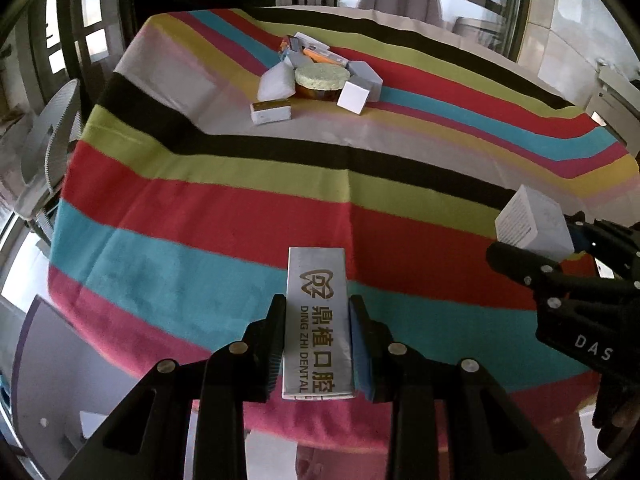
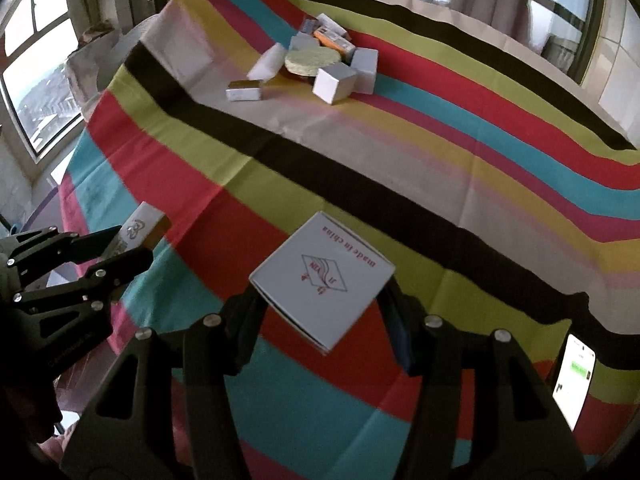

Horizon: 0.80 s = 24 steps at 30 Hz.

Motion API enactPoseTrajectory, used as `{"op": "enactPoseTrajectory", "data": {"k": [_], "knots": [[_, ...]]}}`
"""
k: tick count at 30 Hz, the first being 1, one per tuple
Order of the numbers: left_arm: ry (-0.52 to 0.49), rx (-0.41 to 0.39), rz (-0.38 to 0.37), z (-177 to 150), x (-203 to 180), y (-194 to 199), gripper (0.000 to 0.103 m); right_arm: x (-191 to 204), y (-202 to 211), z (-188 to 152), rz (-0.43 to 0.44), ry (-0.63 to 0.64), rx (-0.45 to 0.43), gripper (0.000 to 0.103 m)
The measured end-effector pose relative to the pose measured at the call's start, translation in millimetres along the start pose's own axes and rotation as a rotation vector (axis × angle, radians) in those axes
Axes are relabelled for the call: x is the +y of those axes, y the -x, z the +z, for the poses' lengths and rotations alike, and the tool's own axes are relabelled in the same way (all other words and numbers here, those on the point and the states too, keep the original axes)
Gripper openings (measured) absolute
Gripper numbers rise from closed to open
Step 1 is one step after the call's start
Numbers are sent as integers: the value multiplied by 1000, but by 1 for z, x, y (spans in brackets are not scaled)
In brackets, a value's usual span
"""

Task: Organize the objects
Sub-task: 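Carry the white cube box and dental box over the bin with both tools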

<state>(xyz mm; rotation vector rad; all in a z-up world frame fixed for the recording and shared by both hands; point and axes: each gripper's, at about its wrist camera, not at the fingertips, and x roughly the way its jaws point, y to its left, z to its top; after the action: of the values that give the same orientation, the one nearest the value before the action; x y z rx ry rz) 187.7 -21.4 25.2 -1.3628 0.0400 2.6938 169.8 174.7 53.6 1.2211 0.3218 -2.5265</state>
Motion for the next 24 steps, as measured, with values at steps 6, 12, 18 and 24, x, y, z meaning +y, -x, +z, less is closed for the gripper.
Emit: {"op": "enactPoseTrajectory", "data": {"k": [6,12,18,24], "knots": [[9,-1,5,-16,9,14,32,13,15,-6,-3,24,-17,58],[26,-9,8,-28,18,26,32,22,26,-8,-6,44,-27,58],[43,-28,9,-38,27,39,32,35,38,-12,-6,72,-41,58],[66,-46,10,-47,40,52,32,51,49,-14,-5,102,-51,58]]}}
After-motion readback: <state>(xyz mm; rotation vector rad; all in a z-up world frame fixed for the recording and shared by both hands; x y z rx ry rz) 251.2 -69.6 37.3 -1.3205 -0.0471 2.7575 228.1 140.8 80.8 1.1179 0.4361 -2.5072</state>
